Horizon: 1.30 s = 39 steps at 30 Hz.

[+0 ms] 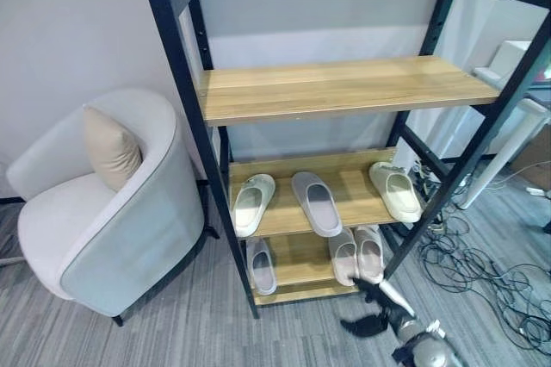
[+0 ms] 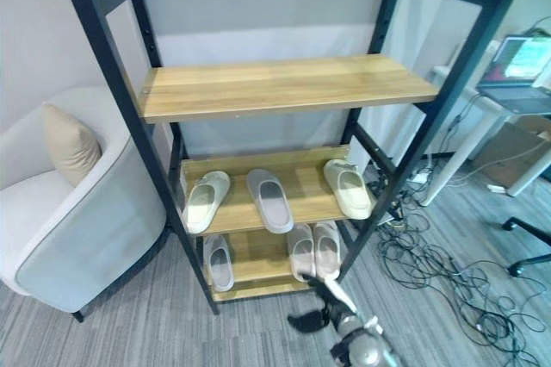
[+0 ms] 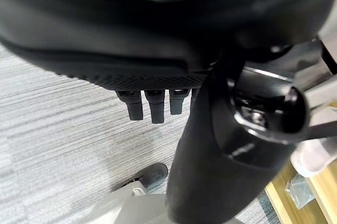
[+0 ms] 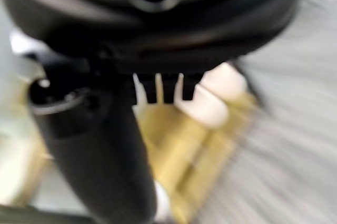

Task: Arrange the slippers neatly on the shoe rack.

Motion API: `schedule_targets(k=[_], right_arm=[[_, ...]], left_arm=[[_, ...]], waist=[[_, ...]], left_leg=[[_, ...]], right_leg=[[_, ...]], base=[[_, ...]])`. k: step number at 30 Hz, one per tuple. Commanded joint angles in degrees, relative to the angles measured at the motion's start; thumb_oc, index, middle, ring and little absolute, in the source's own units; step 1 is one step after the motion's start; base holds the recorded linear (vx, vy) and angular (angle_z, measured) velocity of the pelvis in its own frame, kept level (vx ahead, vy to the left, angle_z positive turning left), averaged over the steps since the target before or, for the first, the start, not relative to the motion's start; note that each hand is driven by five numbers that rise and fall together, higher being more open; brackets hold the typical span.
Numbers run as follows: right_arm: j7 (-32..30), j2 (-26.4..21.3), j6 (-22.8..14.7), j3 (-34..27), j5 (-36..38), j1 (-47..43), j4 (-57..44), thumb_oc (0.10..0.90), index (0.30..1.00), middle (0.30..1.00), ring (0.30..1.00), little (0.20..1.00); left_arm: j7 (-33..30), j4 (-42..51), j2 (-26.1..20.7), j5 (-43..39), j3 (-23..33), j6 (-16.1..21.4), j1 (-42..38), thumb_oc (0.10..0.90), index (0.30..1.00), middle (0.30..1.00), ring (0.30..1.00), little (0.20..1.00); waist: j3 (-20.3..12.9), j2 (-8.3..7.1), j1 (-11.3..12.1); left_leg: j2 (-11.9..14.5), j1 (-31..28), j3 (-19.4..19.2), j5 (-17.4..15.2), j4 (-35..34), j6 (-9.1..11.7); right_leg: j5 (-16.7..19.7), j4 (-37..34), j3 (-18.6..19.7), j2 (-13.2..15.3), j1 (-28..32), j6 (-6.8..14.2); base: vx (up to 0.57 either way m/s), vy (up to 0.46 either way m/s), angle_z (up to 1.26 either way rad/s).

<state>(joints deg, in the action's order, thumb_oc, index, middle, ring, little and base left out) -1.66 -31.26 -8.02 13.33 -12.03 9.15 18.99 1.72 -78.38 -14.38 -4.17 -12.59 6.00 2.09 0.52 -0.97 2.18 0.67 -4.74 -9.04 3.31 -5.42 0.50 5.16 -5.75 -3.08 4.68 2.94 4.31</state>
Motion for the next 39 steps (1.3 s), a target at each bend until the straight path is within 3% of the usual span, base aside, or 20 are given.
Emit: schedule_targets(k=[1,7,16,20,23,26,39], right_arm=[[-4.58,-1.98,-3.49,-3.93,-8.17,-1.78,-5.12,0.8,0.9,0.9,0.9,0.9],[-8.61,-1.69,-5.14,-12.74,-11.0,1.95,-19.2,0.8,0.9,0.9,0.9,0.9],[-16.05,-2.75,-3.94,-15.11,-4.93,-12.47,-10.32,0.8,0.9,0.9,0.9,0.9],[-17.67,-5.26,-5.05,-13.54,-1.45,-20.18,-4.66,0.8,0.9,0.9,0.9,0.9],[-16.64,-6.63,-5.99,-6.48,1.85,-30.62,1.77,0.8,0.9,0.9,0.9,0.9],[-15.38,-6.92,-5.74,-2.86,4.03,-34.8,6.61,0.8,0.9,0.9,0.9,0.9],[-13.79,-9.05,-6.97,-1.13,10.38,-38.82,10.71,0.8,0.9,0.9,0.9,0.9]], left_arm=[[1.27,-3.11,3.53,1.26,1.17,2.1,-4.14,0.8,0.9,0.9,0.9,0.9],[0.7,-2.98,3.96,1.49,1.85,2.68,-3.45,0.8,0.9,0.9,0.9,0.9],[-0.06,-3.43,3.36,2.77,0.06,2.35,-3.3,0.8,0.9,0.9,0.9,0.9],[-1.31,-3.12,2.65,3.93,-1.36,2.81,-3.46,0.8,0.9,0.9,0.9,0.9],[-2.3,-3.3,1.35,4.04,-1.91,3.06,-3.72,0.8,0.9,0.9,0.9,0.9],[-2.28,-3.56,0.95,3.6,-2.16,2.94,-4.03,0.8,0.9,0.9,0.9,0.9],[-2.05,-3.47,0.47,2.85,-2.69,3.21,-4.56,0.8,0.9,0.9,0.9,0.9]], waist=[[0.85,-0.25,-0.34],[0.45,-0.14,-0.64],[0.31,-0.3,1.07],[0.34,-0.59,2.49],[1.1,-1.12,4.0],[1.31,-1.3,4.6],[2.59,-0.29,5.53]], left_leg=[[1.72,-0.54,9.44,-5.0,0.42,2.45],[1.64,-0.58,8.98,-5.32,0.42,2.41],[1.28,0.29,9.39,-5.07,0.42,2.43],[1.16,0.95,10.01,-4.8,0.42,2.61],[1.11,1.79,10.53,-4.23,0.42,3.0],[1.05,2.3,10.69,-3.9,0.42,3.19],[0.66,6.16,13.29,-2.45,0.42,3.97]], right_leg=[[-3.73,0.75,-1.13,1.58,0.71,3.08],[-3.53,0.75,-0.83,1.77,0.41,3.35],[-3.27,0.75,-1.4,2.03,-0.12,3.39],[-3.32,0.75,-2.01,2.06,-0.44,3.41],[-3.45,0.75,-2.74,2.12,-0.69,3.34],[-3.36,0.75,-3.09,2.24,-0.95,3.25],[-3.55,0.75,-5.49,2.46,-3.31,3.03]], base=[[-0.01,0.026,-0.04],[0.0,0.012,-0.02],[0.0,0.004,-0.01],[0.01,-0.01,0.03],[0.02,-0.052,0.06],[0.02,-0.018,0.05],[0.01,-0.023,0.12]])
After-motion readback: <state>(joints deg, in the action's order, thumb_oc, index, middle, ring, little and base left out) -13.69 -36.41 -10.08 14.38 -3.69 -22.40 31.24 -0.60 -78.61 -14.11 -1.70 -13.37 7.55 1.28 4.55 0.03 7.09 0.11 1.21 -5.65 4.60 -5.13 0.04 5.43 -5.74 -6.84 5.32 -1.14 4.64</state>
